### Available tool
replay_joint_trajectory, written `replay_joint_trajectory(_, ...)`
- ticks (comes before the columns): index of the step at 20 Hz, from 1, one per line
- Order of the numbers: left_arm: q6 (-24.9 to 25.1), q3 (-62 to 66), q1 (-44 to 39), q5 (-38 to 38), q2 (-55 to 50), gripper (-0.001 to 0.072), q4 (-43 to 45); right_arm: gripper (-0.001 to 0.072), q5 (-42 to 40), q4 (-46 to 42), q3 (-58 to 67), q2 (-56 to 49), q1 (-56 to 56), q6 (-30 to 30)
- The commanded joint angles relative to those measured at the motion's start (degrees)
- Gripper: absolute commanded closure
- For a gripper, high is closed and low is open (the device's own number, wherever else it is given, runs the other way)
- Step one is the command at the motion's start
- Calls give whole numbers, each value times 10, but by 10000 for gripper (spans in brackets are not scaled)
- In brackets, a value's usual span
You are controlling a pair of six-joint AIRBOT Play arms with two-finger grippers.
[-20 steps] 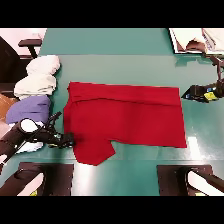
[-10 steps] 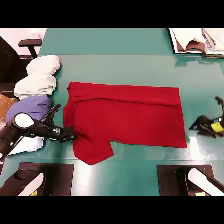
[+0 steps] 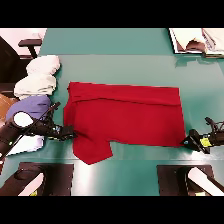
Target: Fold the shirts.
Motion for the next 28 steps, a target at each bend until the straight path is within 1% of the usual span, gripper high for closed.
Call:
replay_joint_trajectory(1,10,2,0,-22,0,683,12,678,-11,14,-10,2,23,-10)
replay_joint_trajectory(2,10,7,0,-41,0,683,21,696,-10,13,-10,6,39,-10)
replay_joint_trajectory(5,6,24,0,-91,20,684,61,696,9,-21,16,47,76,-7)
replay_joint_trajectory(7,-24,24,0,-125,70,684,88,696,58,-73,51,95,92,0)
replay_joint_trajectory(9,-46,24,0,-194,117,683,80,696,101,-113,84,138,100,2)
replay_joint_trajectory(10,-53,27,0,-216,129,683,77,696,111,-128,99,159,100,13)
replay_joint_trajectory(11,-53,37,0,-224,134,683,78,697,104,-130,113,171,100,26)
replay_joint_trajectory(13,-50,67,0,-190,125,683,82,697,87,-116,145,161,102,29)
replay_joint_trajectory(15,-36,114,0,-133,91,683,103,697,76,-116,183,115,130,29)
replay_joint_trajectory(17,-13,173,0,-84,29,683,114,697,49,-116,225,58,168,29)
replay_joint_trajectory(19,20,240,0,-44,-52,682,114,697,30,-116,278,-6,201,33)
replay_joint_trajectory(23,66,368,0,6,-225,680,111,696,21,-116,398,-133,245,34)
replay_joint_trajectory(26,75,419,0,48,-316,680,111,696,9,-116,471,-207,264,34)
replay_joint_trajectory(28,75,428,0,78,-348,680,110,696,14,-115,515,-251,270,34)
